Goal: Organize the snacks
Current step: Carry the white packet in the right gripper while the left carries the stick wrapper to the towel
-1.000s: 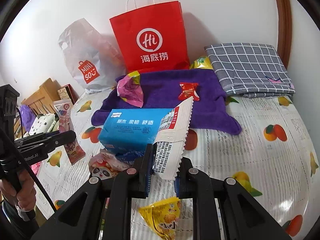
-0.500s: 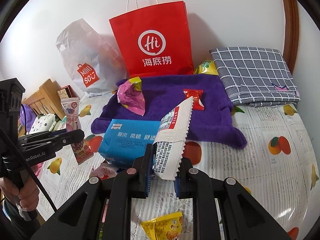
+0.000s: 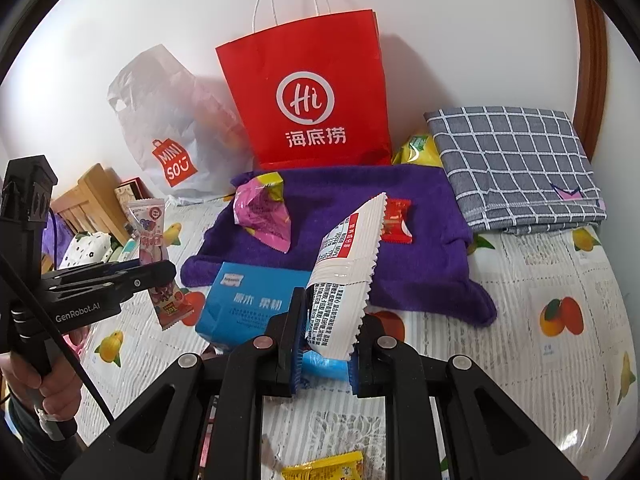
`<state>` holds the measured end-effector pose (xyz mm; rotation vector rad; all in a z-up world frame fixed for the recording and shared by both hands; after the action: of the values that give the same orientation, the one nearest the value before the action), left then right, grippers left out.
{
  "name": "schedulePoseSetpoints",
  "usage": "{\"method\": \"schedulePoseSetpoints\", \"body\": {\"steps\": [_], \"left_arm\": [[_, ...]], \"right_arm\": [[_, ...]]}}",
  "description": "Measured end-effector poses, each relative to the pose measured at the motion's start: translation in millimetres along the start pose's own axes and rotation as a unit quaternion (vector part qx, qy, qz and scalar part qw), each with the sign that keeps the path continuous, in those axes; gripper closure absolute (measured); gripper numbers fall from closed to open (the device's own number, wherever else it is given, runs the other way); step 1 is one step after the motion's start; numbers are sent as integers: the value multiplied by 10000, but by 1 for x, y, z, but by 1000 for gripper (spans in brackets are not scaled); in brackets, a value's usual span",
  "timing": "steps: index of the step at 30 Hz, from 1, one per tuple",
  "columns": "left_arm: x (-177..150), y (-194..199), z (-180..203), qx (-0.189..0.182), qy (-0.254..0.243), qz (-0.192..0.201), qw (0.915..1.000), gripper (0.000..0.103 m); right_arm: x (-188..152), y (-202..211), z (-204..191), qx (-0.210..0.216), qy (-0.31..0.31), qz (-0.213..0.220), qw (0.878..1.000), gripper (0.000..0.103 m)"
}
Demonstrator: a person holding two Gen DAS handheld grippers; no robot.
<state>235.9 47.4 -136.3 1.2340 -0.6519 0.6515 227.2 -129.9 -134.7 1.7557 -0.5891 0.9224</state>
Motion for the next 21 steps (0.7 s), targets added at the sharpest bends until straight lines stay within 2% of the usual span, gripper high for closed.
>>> {"method": "schedulePoseSetpoints", "body": {"steps": [21], "left_arm": [[23,-24,-1,24,-61,-85,9999,78]], "right_arm": [[28,-35,0,130,-47,36,9999,85]]}}
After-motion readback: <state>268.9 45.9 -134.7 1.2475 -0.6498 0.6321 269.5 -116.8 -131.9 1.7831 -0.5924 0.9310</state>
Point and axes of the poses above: each gripper's, at about its wrist camera, not at the fingertips, and y roughly against the way its jaws point, z to its right, x to its top, the point moved 7 cm from there along -y, roughly the way its jaws point, and after that the axes turned 11 degrees about z, right-handed, at the moved point
